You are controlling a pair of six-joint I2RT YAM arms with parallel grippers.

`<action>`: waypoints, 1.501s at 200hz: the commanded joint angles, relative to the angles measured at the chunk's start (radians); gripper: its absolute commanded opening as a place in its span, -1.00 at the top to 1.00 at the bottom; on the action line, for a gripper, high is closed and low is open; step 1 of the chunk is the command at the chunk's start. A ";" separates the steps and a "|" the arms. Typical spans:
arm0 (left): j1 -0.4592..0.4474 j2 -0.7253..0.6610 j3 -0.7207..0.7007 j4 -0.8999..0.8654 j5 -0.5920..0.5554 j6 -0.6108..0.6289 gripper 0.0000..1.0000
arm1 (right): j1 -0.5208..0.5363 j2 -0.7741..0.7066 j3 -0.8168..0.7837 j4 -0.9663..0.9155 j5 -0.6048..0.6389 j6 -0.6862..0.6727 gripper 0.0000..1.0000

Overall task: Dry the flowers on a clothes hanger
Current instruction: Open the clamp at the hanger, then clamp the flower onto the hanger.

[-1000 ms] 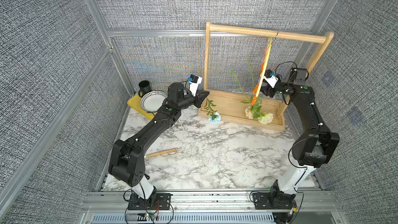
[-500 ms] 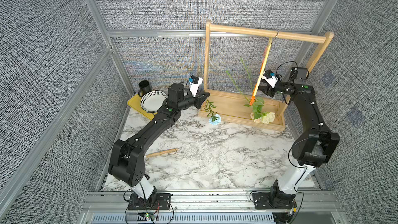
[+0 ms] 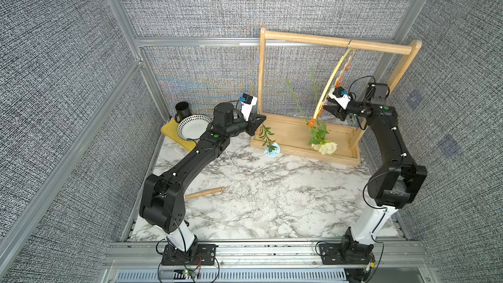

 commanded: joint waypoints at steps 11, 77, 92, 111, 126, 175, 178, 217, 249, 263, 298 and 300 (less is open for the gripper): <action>0.000 0.031 0.037 0.035 0.014 -0.020 0.96 | 0.012 -0.003 -0.003 -0.031 -0.028 0.014 0.32; 0.001 0.183 0.182 0.109 -0.036 -0.072 0.96 | 0.033 -0.101 -0.148 0.063 -0.089 0.119 0.33; 0.001 0.235 0.214 0.154 -0.042 -0.086 0.96 | 0.032 -0.120 -0.169 0.089 -0.102 0.141 0.34; 0.000 0.290 0.257 0.220 -0.037 -0.108 0.96 | 0.034 -0.141 -0.189 0.111 -0.120 0.159 0.33; -0.001 0.326 0.295 0.271 -0.041 -0.128 0.96 | 0.034 -0.152 -0.198 0.121 -0.128 0.166 0.34; -0.030 0.452 0.442 0.323 -0.026 -0.186 0.96 | 0.035 -0.161 -0.209 0.134 -0.156 0.171 0.42; -0.034 0.457 0.447 0.323 -0.023 -0.189 0.96 | 0.037 -0.161 -0.211 0.135 -0.160 0.170 0.42; -0.079 0.518 0.493 0.398 -0.024 -0.283 0.96 | 0.043 -0.166 -0.235 0.166 -0.199 0.183 0.42; -0.117 0.562 0.518 0.449 -0.035 -0.341 0.96 | 0.049 -0.171 -0.259 0.204 -0.221 0.214 0.40; -0.129 0.578 0.526 0.464 -0.056 -0.369 0.96 | 0.050 -0.175 -0.276 0.236 -0.235 0.239 0.38; -0.144 0.625 0.536 0.544 -0.126 -0.521 0.96 | 0.058 -0.189 -0.328 0.309 -0.270 0.287 0.37; -0.145 0.628 0.537 0.550 -0.127 -0.530 0.96 | 0.059 -0.189 -0.331 0.314 -0.272 0.289 0.37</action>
